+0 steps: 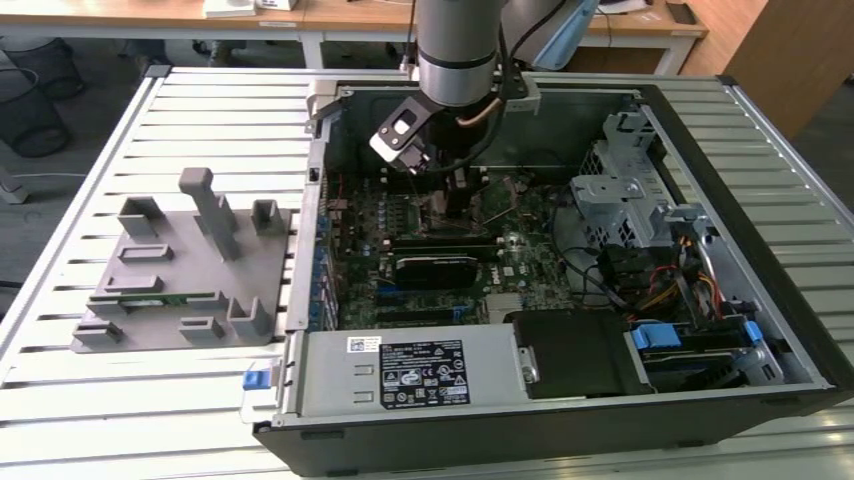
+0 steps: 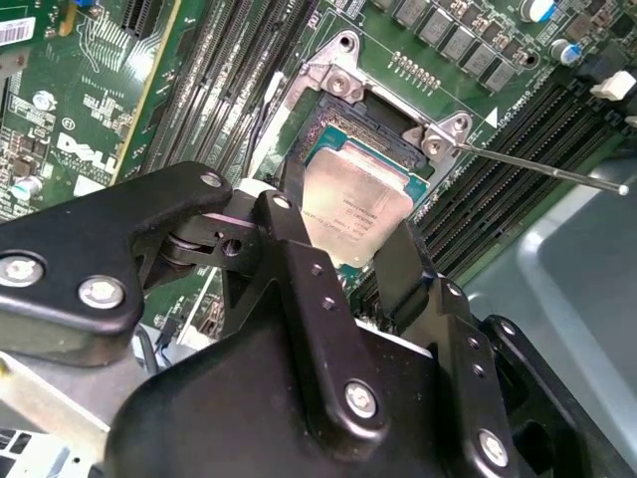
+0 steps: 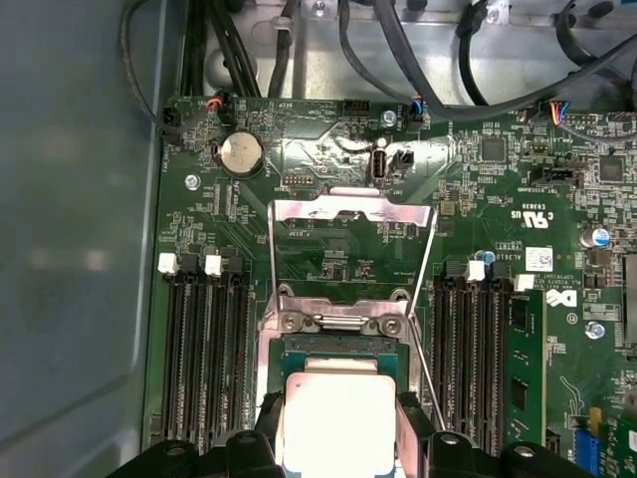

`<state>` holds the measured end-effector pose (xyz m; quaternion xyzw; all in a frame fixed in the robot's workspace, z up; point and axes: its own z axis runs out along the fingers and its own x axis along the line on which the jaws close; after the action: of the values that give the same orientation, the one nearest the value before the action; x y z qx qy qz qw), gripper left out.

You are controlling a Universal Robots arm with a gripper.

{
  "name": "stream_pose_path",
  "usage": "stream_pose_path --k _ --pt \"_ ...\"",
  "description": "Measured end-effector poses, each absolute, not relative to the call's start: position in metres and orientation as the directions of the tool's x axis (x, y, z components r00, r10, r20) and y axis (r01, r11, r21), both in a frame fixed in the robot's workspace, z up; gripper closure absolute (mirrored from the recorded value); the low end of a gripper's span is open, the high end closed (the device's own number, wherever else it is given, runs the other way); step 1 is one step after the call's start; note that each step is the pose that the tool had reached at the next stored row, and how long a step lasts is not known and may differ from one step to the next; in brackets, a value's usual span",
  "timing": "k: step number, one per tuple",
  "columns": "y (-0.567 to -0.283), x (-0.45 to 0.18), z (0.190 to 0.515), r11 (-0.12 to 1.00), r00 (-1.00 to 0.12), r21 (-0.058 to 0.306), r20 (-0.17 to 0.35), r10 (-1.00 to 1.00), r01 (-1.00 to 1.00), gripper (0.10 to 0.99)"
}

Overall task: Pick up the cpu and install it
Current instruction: 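Place the cpu into insertion slot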

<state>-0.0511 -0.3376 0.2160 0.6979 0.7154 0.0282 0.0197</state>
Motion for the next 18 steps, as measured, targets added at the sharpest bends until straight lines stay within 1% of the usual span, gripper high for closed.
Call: stream_pose_path --k 18 --pt "-0.339 -0.051 0.202 0.015 -0.016 0.068 0.011 1.0 0.998 0.557"
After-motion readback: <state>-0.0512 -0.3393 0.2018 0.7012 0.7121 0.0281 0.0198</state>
